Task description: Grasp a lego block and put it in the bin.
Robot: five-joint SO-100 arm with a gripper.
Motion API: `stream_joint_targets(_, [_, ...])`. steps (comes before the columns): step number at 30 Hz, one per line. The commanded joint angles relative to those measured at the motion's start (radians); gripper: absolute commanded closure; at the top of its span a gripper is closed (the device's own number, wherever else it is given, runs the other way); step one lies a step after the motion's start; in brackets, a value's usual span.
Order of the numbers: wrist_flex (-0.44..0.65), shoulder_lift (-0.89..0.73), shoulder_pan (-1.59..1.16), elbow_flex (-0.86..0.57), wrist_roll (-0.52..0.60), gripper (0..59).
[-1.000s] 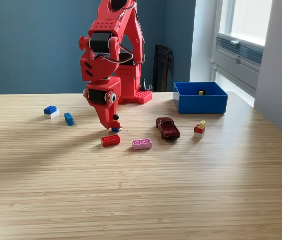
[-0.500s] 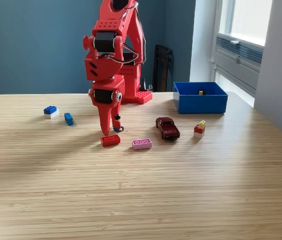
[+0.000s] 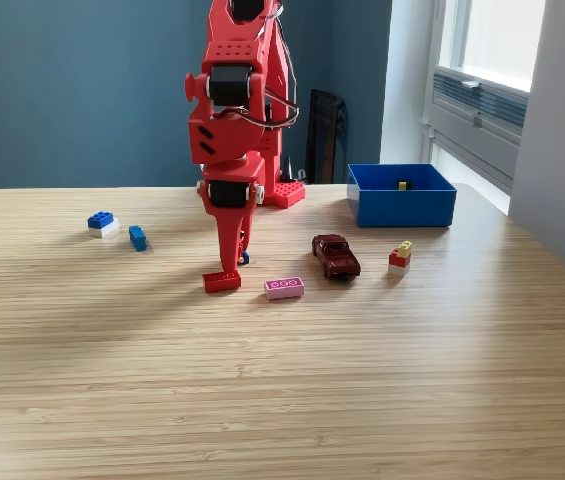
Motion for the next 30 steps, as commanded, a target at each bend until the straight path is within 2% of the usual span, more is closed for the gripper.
stream_joint_targets(1, [0.006,0.008,-0.038,-0.029,-0.005,35.3])
stream_joint_targets(5, [0.008,0.008,-0.051,-0.029,-0.005,40.3])
stream_joint_targets(8, [0.012,0.008,-0.051,-0.025,-0.009,47.8])
stream_joint_targets(23, [0.023,0.008,-0.029,-0.002,-0.051,41.5])
stream_joint_targets(30, [0.021,0.008,0.023,-0.002,-0.094,40.4])
